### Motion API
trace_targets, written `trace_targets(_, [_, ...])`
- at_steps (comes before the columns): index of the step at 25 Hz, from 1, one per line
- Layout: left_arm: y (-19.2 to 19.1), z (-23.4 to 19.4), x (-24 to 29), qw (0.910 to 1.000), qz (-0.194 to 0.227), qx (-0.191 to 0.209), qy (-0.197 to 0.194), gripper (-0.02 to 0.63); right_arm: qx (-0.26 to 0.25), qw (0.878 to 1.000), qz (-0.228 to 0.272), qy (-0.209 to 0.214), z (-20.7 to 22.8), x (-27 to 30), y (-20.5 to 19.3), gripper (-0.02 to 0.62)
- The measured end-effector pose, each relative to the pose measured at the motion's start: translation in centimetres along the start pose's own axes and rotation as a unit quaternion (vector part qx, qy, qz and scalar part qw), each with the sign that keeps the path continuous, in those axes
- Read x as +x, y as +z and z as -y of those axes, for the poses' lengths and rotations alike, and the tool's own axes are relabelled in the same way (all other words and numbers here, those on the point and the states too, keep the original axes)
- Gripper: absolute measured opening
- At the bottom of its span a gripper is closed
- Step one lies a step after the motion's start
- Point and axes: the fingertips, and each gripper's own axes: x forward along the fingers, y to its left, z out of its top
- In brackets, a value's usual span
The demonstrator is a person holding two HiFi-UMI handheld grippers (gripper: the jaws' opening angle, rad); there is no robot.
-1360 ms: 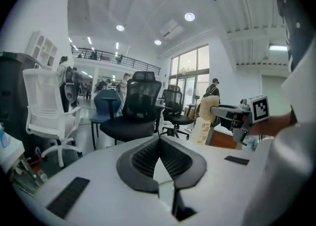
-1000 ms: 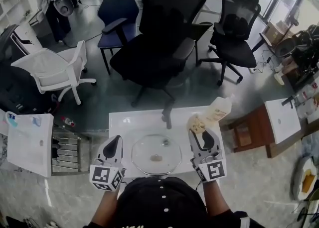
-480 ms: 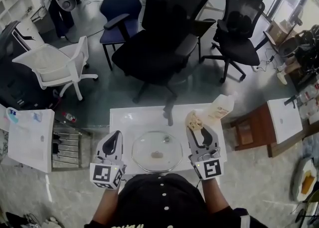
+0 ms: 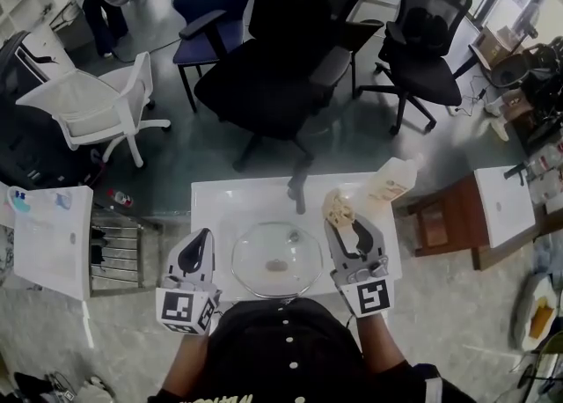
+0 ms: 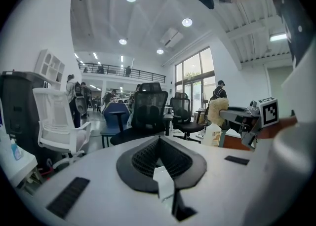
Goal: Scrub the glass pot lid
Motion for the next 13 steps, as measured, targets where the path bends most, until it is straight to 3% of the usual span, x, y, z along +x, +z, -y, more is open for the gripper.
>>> trace_targets(4, [-0.4, -0.19, 0.3, 0.9999, -0.006, -0.014, 0.002, 0.026, 0.024, 1.0, 0.0, 0.005, 0.09, 0.18, -0.21, 0.141])
trace_targets(13, [-0.14, -0.52, 0.89, 0.9997, -0.009, -0.021, 0.01, 0.026, 0.015, 1.0, 0.001, 0.009, 0.37, 0.55, -0.22, 0.141])
